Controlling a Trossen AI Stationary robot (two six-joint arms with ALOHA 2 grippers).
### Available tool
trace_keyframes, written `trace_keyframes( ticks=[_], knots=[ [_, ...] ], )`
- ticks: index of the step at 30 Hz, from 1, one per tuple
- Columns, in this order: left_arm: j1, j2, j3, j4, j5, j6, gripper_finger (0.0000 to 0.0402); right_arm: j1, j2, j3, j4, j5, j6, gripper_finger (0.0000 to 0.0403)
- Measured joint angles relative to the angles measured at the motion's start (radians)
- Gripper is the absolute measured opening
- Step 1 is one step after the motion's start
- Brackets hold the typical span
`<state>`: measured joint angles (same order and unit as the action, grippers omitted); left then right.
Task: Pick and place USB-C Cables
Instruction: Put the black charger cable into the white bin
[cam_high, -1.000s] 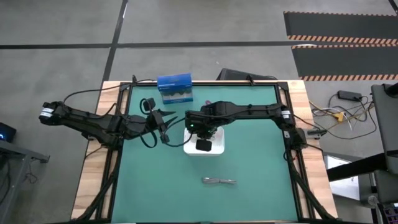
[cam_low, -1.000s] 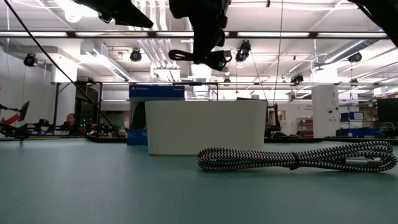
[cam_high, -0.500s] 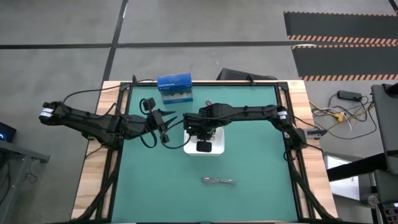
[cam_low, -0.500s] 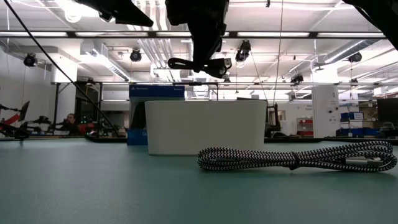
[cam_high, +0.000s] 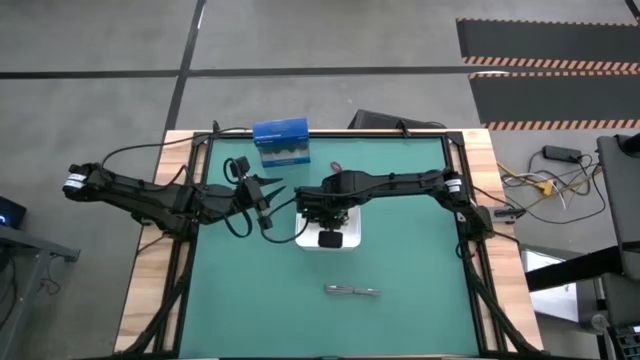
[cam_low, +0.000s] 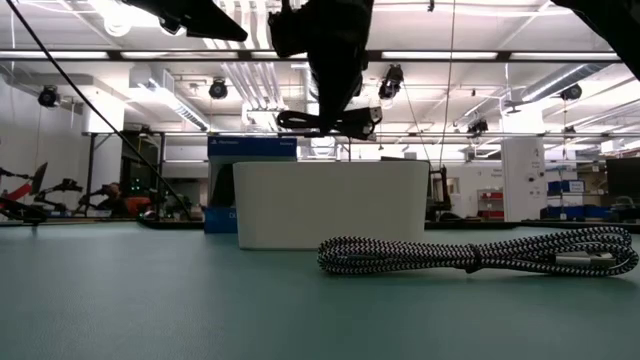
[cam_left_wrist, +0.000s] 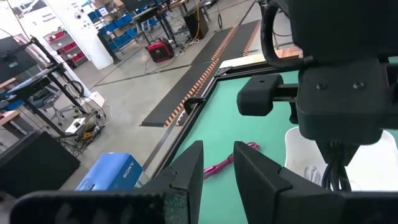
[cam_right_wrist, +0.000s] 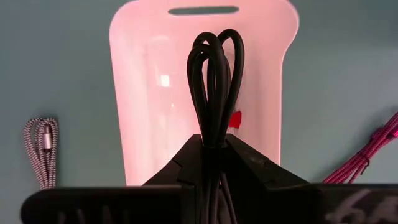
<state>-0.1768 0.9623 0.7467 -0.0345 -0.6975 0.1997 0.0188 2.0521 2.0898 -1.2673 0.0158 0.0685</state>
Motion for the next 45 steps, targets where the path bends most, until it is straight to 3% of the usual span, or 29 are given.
trace_keyframes(
  ticks=[45],
  knots=[
    [0.000, 0.000, -0.001, -0.002, 0.001, 0.000, 0.0073, 0.023, -0.002, -0.255, 0.229, -0.123, 0.080, 0.0043]
  ],
)
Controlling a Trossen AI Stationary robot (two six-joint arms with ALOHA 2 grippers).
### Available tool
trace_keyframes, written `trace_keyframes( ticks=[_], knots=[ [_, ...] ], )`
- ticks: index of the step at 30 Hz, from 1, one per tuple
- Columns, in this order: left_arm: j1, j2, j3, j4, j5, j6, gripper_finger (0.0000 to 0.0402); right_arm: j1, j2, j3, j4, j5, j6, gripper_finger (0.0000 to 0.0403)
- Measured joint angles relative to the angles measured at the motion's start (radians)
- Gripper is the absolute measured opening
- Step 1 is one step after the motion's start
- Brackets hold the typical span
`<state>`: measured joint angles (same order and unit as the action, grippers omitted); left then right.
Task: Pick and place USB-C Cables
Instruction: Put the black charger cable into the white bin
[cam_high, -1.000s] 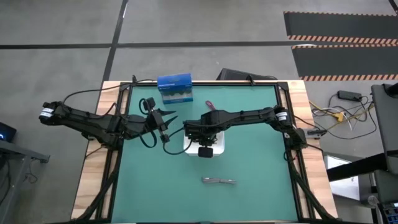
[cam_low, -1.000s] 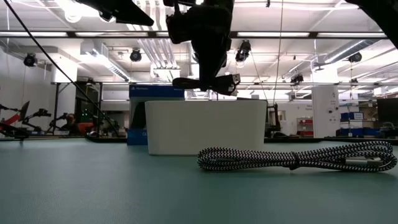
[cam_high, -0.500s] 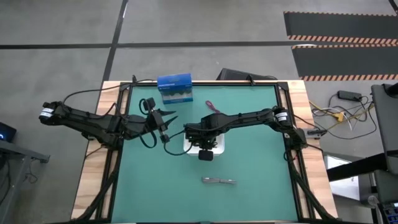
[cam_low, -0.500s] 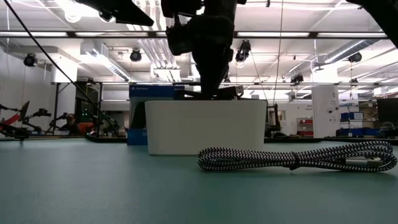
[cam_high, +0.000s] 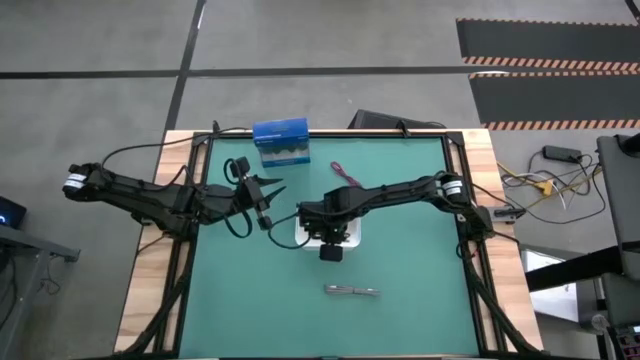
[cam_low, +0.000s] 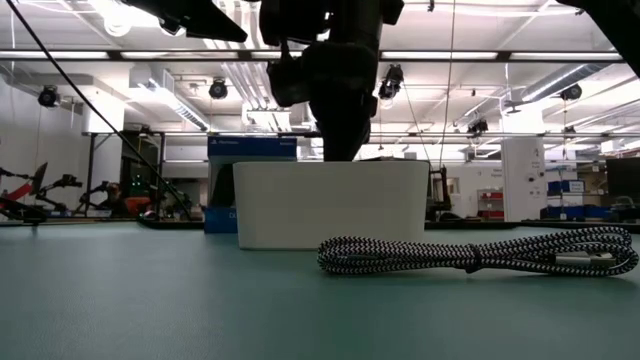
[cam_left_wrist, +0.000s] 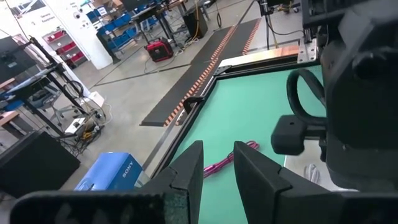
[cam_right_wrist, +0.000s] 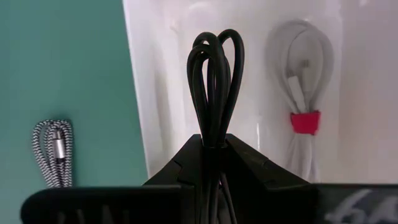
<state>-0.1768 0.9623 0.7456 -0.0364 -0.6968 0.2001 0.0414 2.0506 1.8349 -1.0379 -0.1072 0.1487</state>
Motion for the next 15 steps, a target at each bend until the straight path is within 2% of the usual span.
trace_keyframes(
  ticks=[15],
  knots=[
    [0.000, 0.000, 0.000, 0.002, 0.000, -0.002, 0.0073, 0.000, 0.000, -0.015, 0.032, -0.002, -0.002, 0.0043]
  ],
)
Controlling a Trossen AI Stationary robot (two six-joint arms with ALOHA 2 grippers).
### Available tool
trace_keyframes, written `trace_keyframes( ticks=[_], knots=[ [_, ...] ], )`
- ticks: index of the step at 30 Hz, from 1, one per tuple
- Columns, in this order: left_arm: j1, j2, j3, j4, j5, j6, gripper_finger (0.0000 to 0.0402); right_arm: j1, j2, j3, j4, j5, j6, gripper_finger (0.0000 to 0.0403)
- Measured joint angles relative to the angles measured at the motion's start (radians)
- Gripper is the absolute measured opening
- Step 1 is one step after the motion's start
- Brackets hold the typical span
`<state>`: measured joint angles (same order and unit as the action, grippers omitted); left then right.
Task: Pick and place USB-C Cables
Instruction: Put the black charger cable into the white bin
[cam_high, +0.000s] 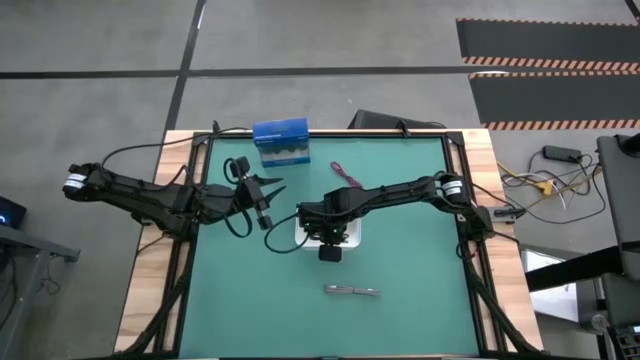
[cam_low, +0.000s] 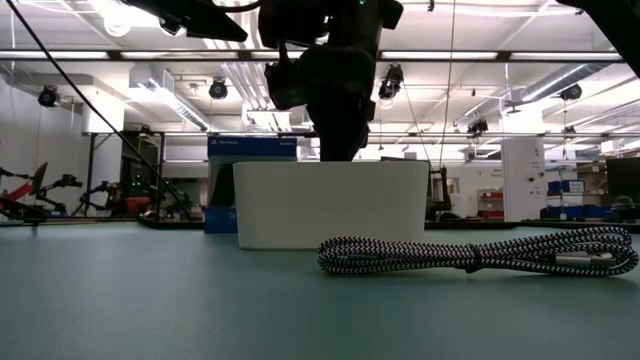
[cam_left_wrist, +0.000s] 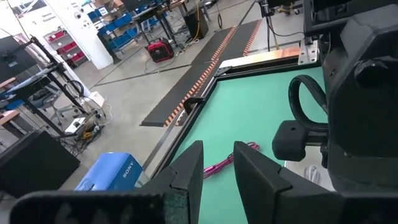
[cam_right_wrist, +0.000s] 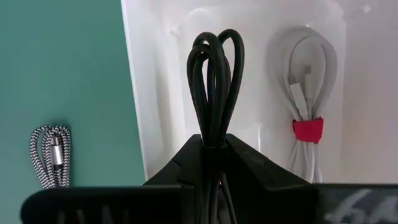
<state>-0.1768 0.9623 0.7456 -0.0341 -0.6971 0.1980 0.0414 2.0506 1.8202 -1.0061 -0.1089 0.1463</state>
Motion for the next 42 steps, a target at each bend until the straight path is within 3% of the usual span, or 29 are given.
trace_keyframes(
  ticks=[42],
  knots=[
    [0.000, 0.000, 0.000, 0.000, 0.000, 0.001, 0.0073, -0.001, 0.000, -0.051, 0.077, 0.004, -0.036, 0.0043]
  ],
)
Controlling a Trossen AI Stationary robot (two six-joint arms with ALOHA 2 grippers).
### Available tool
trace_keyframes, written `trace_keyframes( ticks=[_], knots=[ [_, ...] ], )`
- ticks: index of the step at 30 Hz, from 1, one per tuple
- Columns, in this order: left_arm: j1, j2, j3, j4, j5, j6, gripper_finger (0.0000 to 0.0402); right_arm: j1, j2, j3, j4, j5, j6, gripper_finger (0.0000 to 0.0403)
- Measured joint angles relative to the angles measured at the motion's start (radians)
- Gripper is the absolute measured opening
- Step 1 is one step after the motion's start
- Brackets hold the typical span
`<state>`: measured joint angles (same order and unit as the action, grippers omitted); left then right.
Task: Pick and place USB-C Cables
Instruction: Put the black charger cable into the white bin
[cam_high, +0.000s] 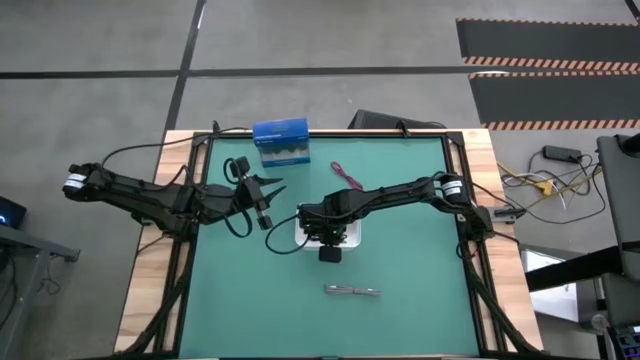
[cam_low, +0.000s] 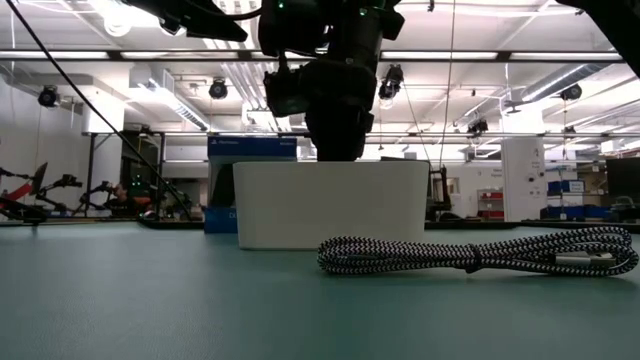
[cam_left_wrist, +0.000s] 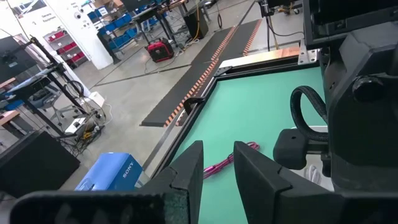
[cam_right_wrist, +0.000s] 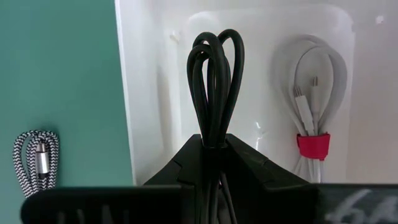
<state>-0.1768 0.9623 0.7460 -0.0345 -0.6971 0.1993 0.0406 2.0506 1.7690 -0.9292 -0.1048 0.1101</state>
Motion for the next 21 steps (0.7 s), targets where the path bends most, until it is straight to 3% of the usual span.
trace_keyframes(
  ticks=[21],
  knots=[
    [0.000, 0.000, 0.000, 0.000, 0.000, 0.000, 0.0073, 0.000, 0.000, -0.016, 0.026, 0.000, -0.006, 0.0043]
  ],
)
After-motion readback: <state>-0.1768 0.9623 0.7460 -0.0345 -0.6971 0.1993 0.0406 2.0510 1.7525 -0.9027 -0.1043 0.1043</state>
